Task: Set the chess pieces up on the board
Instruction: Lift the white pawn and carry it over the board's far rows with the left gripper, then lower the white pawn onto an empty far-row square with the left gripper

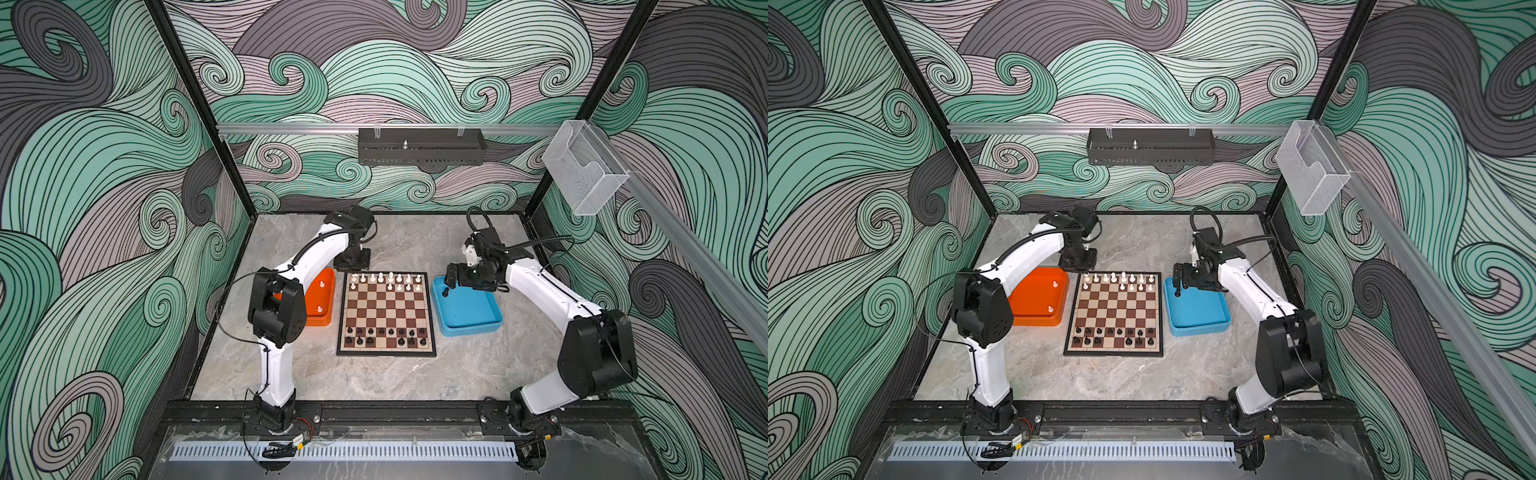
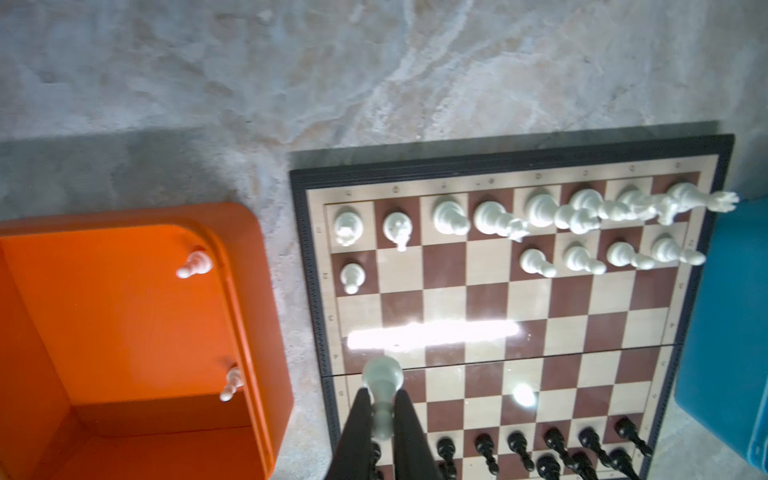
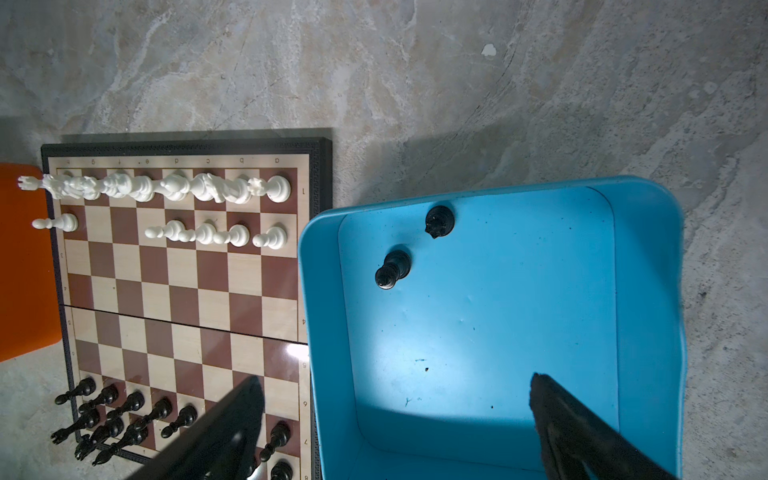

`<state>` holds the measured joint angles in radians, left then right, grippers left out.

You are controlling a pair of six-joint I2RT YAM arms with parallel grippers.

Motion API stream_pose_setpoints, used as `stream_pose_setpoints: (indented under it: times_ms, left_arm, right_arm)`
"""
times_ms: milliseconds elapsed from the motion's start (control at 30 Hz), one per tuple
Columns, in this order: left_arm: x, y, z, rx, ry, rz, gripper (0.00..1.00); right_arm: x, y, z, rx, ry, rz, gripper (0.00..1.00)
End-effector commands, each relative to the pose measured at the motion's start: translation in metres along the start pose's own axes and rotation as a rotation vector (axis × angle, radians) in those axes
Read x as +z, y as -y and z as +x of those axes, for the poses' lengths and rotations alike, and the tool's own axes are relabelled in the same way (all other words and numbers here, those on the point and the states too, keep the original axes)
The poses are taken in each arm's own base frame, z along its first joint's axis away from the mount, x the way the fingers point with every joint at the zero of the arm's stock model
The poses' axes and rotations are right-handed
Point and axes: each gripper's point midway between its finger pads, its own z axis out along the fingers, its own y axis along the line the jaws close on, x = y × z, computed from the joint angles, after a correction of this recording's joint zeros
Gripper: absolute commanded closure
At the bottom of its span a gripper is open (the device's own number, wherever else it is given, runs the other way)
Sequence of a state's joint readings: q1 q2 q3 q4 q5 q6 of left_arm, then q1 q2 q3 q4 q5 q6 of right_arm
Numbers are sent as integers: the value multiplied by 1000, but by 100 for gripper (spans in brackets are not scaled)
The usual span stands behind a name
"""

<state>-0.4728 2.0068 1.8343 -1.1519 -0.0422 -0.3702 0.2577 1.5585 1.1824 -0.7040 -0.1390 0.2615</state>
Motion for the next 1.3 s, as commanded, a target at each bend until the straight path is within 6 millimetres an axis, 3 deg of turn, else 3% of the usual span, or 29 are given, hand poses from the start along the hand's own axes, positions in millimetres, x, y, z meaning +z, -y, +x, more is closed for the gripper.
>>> stream_pose_setpoints:
  times_ms: [0, 467, 1267]
  left_arm:
    - [8, 19, 5, 31, -50, 1, 89]
    - [43, 55, 9, 96, -116, 8, 88]
    - [62, 68, 3, 64, -111, 14, 87]
  right_arm:
    - [0, 3, 4, -6, -6, -5, 0]
    - [3, 5, 8, -2, -18, -12, 0]
    - [3, 13, 11, 20, -18, -14, 0]
